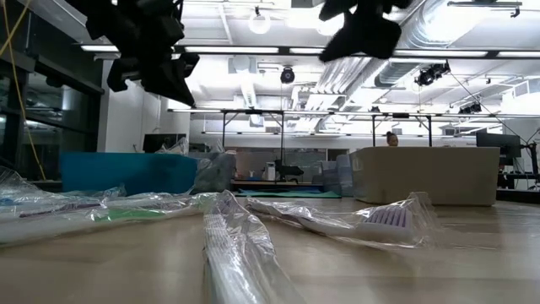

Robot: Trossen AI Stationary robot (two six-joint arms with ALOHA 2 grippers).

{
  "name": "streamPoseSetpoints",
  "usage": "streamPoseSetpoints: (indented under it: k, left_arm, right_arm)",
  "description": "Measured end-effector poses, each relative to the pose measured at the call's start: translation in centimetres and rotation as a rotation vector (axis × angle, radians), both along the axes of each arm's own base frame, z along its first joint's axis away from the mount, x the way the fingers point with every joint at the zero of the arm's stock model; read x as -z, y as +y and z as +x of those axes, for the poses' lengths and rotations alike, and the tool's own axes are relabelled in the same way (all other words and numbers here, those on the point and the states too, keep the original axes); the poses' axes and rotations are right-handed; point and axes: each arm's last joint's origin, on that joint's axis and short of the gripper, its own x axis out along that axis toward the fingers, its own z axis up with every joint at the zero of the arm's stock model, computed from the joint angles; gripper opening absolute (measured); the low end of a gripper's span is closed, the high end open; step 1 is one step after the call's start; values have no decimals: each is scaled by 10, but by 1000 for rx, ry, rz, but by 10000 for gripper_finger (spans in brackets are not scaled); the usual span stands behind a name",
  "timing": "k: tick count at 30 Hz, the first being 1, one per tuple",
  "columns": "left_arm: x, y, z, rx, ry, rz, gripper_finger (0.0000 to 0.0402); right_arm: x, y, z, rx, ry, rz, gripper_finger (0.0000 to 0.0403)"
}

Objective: Pick & Place Toothbrushes
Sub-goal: Put the violet toothbrush into the right black bin

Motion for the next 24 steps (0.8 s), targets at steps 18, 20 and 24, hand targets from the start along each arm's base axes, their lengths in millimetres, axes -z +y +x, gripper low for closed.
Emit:
streamPoseSetpoints:
  k: [18,20,24]
  left_arm:
    - [-1,1,1,-10,-19,-2,1]
    - [-1,1,1,-10,-19,-2,1]
    - [-1,1,1,-10,-19,-3,1]
  right_arm:
    - [85,80,28,96,-146,-170,254]
    - [92,85,29,96,-154,-177,254]
    - [109,93,32,86,-156,-177,254]
